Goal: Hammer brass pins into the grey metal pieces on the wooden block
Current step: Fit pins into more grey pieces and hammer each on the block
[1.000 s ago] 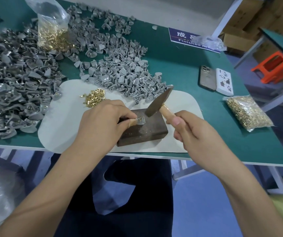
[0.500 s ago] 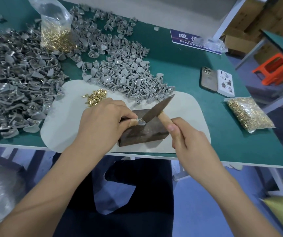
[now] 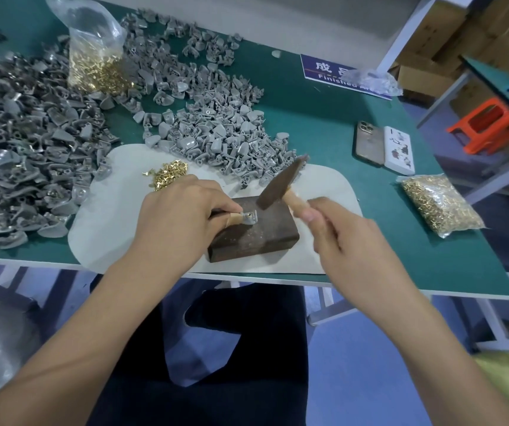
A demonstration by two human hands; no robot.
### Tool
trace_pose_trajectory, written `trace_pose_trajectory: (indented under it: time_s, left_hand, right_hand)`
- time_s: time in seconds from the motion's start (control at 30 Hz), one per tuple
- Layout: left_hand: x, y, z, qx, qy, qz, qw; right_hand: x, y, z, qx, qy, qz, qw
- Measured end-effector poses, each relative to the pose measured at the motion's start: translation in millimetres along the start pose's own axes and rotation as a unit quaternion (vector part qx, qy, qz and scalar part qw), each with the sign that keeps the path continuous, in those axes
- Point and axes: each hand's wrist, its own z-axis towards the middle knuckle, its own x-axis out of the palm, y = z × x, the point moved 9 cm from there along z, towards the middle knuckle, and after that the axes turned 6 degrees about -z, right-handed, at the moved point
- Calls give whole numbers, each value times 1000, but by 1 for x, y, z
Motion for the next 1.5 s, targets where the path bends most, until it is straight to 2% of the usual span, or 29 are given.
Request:
trace_pose_trajectory:
  time_s: [0.1, 0.13, 0.23, 0.3, 0.5, 0.63, 0.93, 1.13, 1.23, 1.33, 1.4, 1.43, 1.5]
  left_hand:
    - [0, 0, 0, -5, -2, -9, 1000]
    - [0, 1, 0, -6, -2, -10, 1000]
    - [-1, 0, 0, -5, -3, -2, 1000]
    - [-1, 0, 0, -3, -2, -3, 1000]
    - [-2, 0, 0, -2, -9, -13, 1000]
    - [-5, -4, -2, 10, -18, -3, 1000]
    - [3, -4, -7, 34, -4, -28, 999]
    - [1, -4, -5, 38, -6, -12, 999]
    - [0, -7, -7, 43, -9, -4, 999]
    - [-1, -10, -9, 59, -15, 16, 998]
    - [-1, -10, -8, 62, -15, 23, 998]
    - [-1, -9, -7, 63, -17, 24, 998]
    - [0, -8, -8, 62, -19, 21, 998]
  right_hand:
    - [-26, 0, -1, -8, -91, 51, 994]
    - [-21, 3, -2, -10, -85, 53, 995]
    - [15, 7, -7, 4, 20, 4, 1000]
    - [17, 5, -5, 3, 34, -31, 999]
    - [-24, 8, -3, -9, -90, 19, 996]
    - [14, 10, -9, 8, 1, -26, 1000]
    - [16, 5, -9, 4, 12, -30, 999]
    - [14, 12, -8, 5, 60, -24, 998]
    - [-7, 19, -9, -37, -14, -51, 998]
    - [-41, 21, -18, -52, -151, 45, 986]
    - [-47, 22, -24, -54, -185, 66, 979]
    - [-41, 21, -24, -42, -170, 60, 983]
    - [-13, 17, -20, -2, -72, 2, 997]
